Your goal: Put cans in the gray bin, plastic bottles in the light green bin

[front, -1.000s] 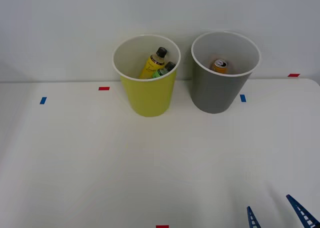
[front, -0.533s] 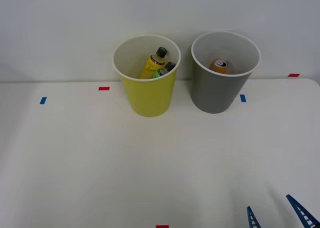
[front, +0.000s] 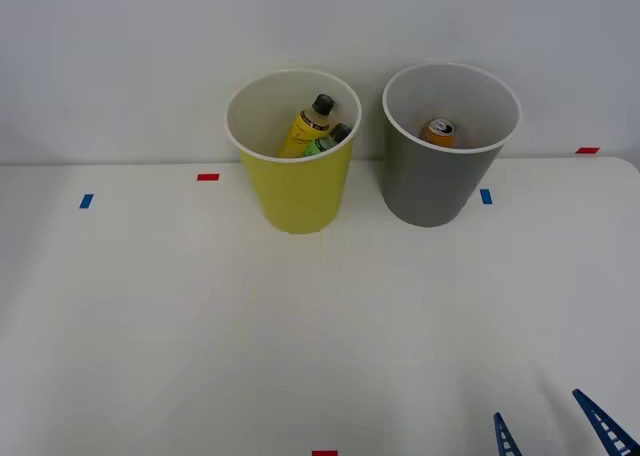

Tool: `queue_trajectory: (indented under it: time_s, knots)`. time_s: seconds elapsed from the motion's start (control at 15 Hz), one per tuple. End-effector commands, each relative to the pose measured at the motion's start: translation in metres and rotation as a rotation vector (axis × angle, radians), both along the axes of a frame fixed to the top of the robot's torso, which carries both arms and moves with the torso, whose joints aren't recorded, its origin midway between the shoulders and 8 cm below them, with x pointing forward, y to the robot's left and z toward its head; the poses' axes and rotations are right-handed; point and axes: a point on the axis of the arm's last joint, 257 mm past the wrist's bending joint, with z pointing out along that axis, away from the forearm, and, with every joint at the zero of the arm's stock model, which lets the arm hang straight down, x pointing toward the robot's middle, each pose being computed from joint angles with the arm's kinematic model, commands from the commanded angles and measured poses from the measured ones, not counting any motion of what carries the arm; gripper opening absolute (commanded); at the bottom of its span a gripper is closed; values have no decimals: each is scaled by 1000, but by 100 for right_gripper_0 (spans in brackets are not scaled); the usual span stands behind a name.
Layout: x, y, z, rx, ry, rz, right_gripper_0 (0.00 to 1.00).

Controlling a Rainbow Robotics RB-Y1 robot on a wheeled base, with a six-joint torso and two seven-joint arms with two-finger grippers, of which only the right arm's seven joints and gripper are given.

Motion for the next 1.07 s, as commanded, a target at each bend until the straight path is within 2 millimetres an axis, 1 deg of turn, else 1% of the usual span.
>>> queue_trajectory:
  time_s: [0.07,1.07]
  knots:
    - [0,0,0,0,0,0,100]
    - [0,0,0,0,0,0,100]
